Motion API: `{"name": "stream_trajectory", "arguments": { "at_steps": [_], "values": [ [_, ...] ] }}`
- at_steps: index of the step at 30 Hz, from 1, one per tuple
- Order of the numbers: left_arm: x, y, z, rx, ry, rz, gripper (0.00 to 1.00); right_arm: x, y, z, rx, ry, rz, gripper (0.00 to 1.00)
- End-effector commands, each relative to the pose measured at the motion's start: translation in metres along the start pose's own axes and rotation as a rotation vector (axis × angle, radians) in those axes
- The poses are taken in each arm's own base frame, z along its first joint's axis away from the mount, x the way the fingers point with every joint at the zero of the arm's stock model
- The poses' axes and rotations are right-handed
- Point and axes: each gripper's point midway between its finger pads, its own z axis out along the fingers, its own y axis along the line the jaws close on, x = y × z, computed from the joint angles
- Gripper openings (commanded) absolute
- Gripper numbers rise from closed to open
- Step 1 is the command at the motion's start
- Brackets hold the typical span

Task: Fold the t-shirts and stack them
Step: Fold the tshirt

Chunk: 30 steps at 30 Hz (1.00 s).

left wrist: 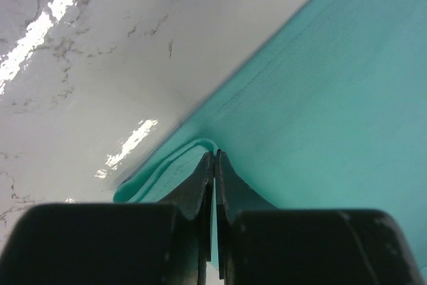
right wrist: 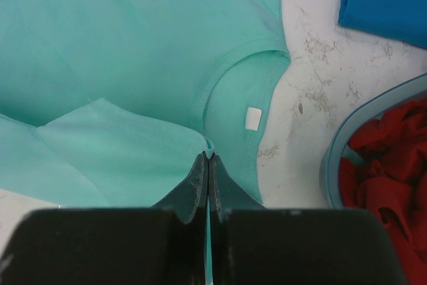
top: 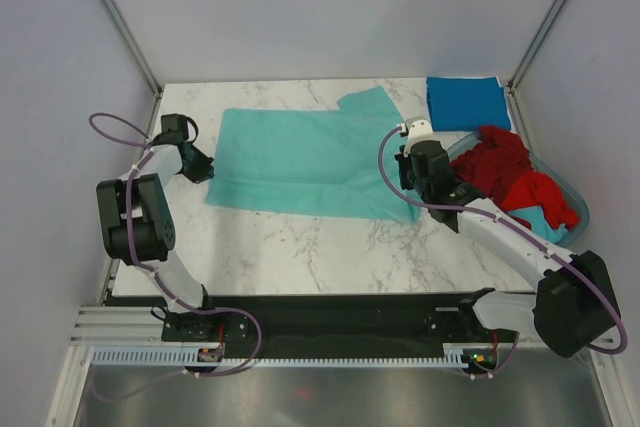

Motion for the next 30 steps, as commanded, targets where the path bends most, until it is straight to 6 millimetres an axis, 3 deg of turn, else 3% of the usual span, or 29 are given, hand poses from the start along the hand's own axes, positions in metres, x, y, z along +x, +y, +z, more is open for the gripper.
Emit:
{"name": "stream_trajectory", "arguments": {
  "at_steps": [1,4,7,13,17,20,27,30],
  "values": [
    [-0.031,-0.02,-0.009,0.038,-0.091,0.057,0.09,-0.02,0.005,0.002,-0.024,-0.063,-0.003,0.0],
    [-0.041,-0.023,-0.02,0.04,-0.133,0.07,0.11,-0.02,0.007,0.003,-0.036,-0.066,-0.01,0.0],
    [-0.049,-0.019,-0.03,0.025,-0.181,0.061,0.06,-0.02,0.013,0.004,-0.069,-0.068,-0.032,0.0],
    [-0.045,-0.017,-0.018,0.011,-0.153,0.068,0.02,-0.031,0.014,0.007,-0.082,-0.113,-0.072,0.0],
    [-0.031,-0.025,-0.002,0.05,-0.069,0.083,0.2,-0.039,0.008,0.014,-0.035,-0.113,-0.1,0.0],
    [-0.032,-0.029,-0.001,0.059,-0.067,0.089,0.23,-0.043,0.009,0.021,-0.037,-0.105,-0.144,0.0],
    [-0.045,-0.038,-0.013,0.075,-0.112,0.123,0.32,-0.043,0.014,0.043,-0.046,-0.098,-0.256,0.0],
    [-0.038,-0.041,-0.027,0.072,-0.143,0.125,0.33,-0.04,0.015,0.051,-0.049,-0.082,-0.296,0.0]
  ]
}}
